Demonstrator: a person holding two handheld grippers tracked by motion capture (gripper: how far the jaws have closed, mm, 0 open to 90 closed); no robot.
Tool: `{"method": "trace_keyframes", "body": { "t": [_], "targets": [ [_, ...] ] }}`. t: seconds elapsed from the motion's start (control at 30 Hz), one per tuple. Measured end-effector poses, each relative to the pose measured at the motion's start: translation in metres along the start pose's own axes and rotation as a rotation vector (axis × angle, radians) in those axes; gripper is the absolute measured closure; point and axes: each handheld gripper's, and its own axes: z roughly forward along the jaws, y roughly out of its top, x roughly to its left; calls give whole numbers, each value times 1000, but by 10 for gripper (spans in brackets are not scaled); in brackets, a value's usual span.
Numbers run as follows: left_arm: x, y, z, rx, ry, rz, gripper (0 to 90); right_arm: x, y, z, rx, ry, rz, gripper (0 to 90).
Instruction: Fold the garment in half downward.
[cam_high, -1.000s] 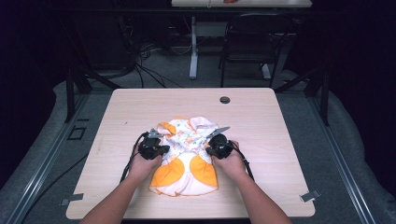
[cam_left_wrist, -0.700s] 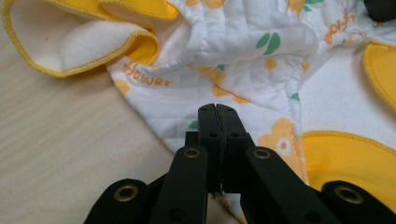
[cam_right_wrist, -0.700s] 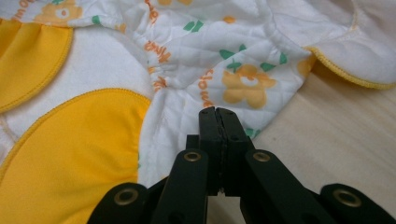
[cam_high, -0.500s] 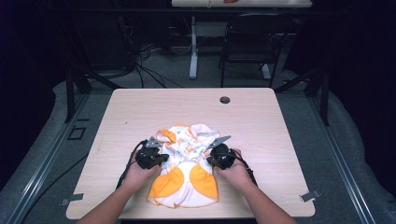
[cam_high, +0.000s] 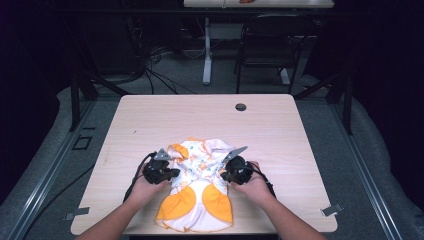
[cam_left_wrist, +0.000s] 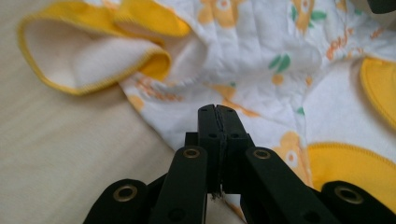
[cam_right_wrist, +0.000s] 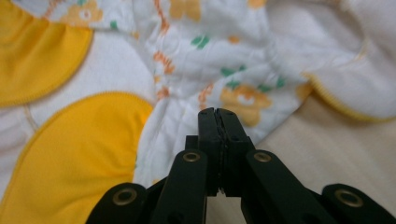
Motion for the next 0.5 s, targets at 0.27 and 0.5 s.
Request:
{"method": "trace_keyframes", "body": {
  "t": [0.27, 0.5],
  "targets": [
    [37, 52, 7, -35, 27, -37, 899, -41, 48, 4, -43, -50, 15, 894],
    [58, 72, 27, -30, 94, -59, 871, -66, 76, 23, -74, -115, 70, 824]
  ]
}}
